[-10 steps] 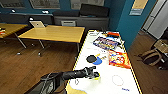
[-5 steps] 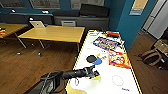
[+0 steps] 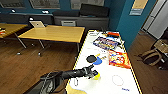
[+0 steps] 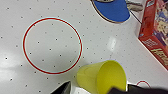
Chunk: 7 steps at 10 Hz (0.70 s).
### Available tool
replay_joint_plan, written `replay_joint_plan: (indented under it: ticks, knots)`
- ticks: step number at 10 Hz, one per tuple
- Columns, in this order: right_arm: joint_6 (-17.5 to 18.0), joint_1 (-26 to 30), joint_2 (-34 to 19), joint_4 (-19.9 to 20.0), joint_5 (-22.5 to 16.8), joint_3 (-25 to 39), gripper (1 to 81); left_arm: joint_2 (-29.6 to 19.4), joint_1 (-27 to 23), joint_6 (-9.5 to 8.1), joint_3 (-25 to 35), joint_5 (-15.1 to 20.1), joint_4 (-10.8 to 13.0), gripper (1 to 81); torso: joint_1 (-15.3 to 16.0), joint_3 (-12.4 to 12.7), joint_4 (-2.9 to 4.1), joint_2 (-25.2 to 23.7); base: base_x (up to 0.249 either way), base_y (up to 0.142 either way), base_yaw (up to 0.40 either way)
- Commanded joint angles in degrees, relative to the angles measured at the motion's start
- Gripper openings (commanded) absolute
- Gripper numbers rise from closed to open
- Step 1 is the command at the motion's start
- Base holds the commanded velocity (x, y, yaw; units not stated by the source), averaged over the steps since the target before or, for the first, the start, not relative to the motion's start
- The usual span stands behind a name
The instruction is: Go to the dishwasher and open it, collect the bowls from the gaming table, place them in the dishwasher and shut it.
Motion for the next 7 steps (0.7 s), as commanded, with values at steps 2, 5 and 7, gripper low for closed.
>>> replay_joint_plan:
  ticks: [2,5,7]
  knots:
    - [-0.25,1.41,-1.26,-2.09,-2.62,1.81,1.0,2.18,-7.22,-0.4,0.21,1.65,3.99,81.1,0.0,0.0,0.0,0.0,0.0,0.0,0.0]
    - [-0.25,1.32,-1.17,-2.27,-2.62,1.72,1.0,2.19,-6.08,-0.32,0.29,1.56,4.16,81.1,0.0,0.0,0.0,0.0,0.0,0.0,0.0]
    - [-0.25,1.32,-0.99,-2.36,-2.53,1.63,1.0,2.01,-4.76,0.04,0.29,1.56,4.42,81.1,0.0,0.0,0.0,0.0,0.0,0.0,0.0]
